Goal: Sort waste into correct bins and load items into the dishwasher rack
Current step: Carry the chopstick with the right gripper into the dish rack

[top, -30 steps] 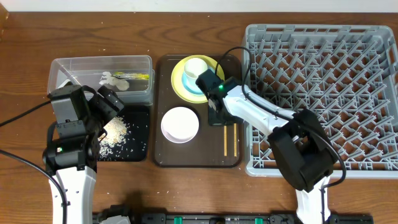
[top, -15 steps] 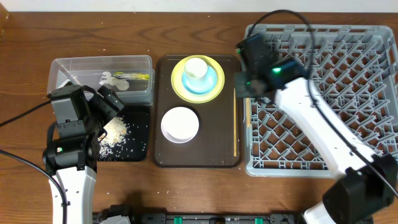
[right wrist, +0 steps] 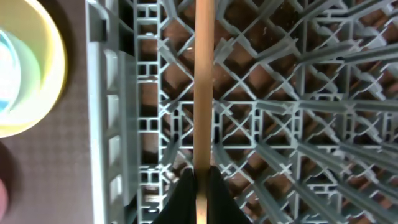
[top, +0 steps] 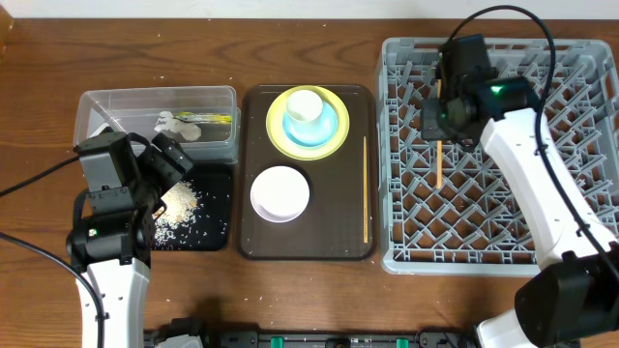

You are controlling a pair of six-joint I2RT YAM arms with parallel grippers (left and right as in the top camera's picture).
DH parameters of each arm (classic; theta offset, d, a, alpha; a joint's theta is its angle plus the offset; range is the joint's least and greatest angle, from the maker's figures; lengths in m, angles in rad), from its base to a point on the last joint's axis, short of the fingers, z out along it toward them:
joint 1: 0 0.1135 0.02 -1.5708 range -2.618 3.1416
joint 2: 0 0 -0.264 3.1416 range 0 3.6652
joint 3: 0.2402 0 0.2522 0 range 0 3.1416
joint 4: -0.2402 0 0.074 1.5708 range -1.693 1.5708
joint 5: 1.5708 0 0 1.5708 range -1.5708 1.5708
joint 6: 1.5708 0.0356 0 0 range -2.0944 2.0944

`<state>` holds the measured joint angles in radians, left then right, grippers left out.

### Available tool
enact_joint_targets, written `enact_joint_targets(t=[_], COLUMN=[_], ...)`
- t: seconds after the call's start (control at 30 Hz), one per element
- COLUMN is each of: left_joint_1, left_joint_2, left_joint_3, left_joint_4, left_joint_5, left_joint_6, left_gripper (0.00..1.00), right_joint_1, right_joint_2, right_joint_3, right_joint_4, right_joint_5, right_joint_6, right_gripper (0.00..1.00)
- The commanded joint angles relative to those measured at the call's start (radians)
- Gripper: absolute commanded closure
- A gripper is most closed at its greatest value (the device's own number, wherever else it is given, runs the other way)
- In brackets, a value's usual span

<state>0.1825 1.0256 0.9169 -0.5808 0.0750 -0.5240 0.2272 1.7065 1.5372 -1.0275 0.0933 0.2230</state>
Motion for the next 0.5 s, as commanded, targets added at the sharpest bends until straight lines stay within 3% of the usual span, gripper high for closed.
enact_joint_targets(t=[0.0,0.47], left_joint_1=[0.005,0.005], left_joint_2=[0.001,0.001], left_joint_3=[0.021,0.021], left_joint_4=[-0.003,-0.003], left_joint_5=[-0.005,-0.005], left_joint_6=[0.002,0.002], left_gripper=[0.07,0.07], right_joint_1=[-0.005,-0.005], right_joint_2=[0.032,0.121], right_joint_3=[-0.021,-0.036], right_joint_4=[0.006,0.051], right_joint_5=[-0.020,-0.023], right_joint_6=[-0.049,0.001], right_gripper=[0.99,0.99])
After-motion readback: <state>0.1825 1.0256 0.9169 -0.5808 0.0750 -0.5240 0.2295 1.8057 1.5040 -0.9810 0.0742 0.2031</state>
